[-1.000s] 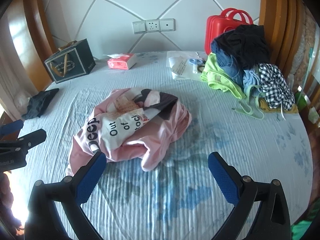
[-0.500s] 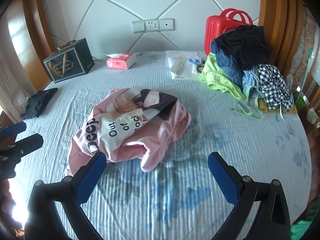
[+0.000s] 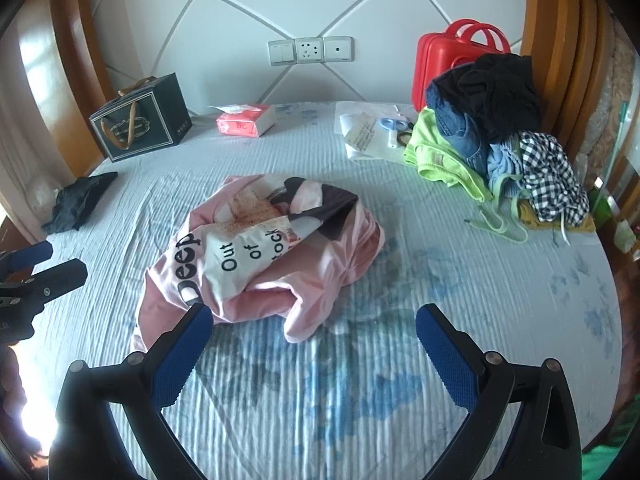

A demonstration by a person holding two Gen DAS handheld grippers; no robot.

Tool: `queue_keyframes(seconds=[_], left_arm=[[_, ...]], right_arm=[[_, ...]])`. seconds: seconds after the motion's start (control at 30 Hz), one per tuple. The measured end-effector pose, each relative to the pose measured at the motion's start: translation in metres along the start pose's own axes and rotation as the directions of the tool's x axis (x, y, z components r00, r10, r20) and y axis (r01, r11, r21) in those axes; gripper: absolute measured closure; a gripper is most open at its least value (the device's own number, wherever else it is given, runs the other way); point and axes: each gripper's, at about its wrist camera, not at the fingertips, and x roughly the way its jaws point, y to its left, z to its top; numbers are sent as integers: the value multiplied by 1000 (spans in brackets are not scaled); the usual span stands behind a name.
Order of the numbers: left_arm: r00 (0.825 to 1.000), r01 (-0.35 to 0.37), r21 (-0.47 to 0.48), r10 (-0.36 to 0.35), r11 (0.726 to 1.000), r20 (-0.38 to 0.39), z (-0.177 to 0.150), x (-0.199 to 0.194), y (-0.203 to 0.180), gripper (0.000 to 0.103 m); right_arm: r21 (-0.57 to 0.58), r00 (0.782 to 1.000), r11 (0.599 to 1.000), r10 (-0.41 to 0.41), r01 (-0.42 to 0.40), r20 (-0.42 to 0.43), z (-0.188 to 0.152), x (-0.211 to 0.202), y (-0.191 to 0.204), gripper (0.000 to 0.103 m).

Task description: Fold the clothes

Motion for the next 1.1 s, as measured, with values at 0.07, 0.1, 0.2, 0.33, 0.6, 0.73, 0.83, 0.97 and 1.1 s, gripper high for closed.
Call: queue_keyframes(seconds=[0.07,0.1,0.2,0.33,0.6,0.73,0.83,0.97,1.1], left_arm=[[1000,-10,0,10,1000,2,-1,1,-1,0],[1000,-18,1,18,1000,4,-1,1,-1,0],[999,-36,8,36,999,13,-1,0,-1,0],[1000,-27,2,27,1000,11,0,0,0,0],[1000,-12,-19,12,1000,-12,-1,7,4,0],[1000,-2,-22,2,1000,-23,-2,11,4,0],[1000,0,-29,-1,1000,-23,-3,13,6,0],[1000,-3,-39,2,999,-29,-3,16,10,0],[999,-12,-44,11,999,-34,-5,21,13,0]], right_arm=[[2,1000,1000,1,-1,2,0,0,0,0],[2,1000,1000,1,-1,3,0,-1,0,0],[0,1000,1000,-1,1,5,0,-1,0,0],[3,1000,1000,1,-1,-2,1,1,0,0],[10,1000,1000,-5,5,-20,2,6,-2,0],[6,1000,1000,-6,6,-28,1,8,-2,0],[9,1000,1000,-9,10,-27,1,9,-2,0],[5,999,1000,-23,23,-28,2,11,-1,0],[9,999,1000,-22,23,-33,3,14,-3,0]])
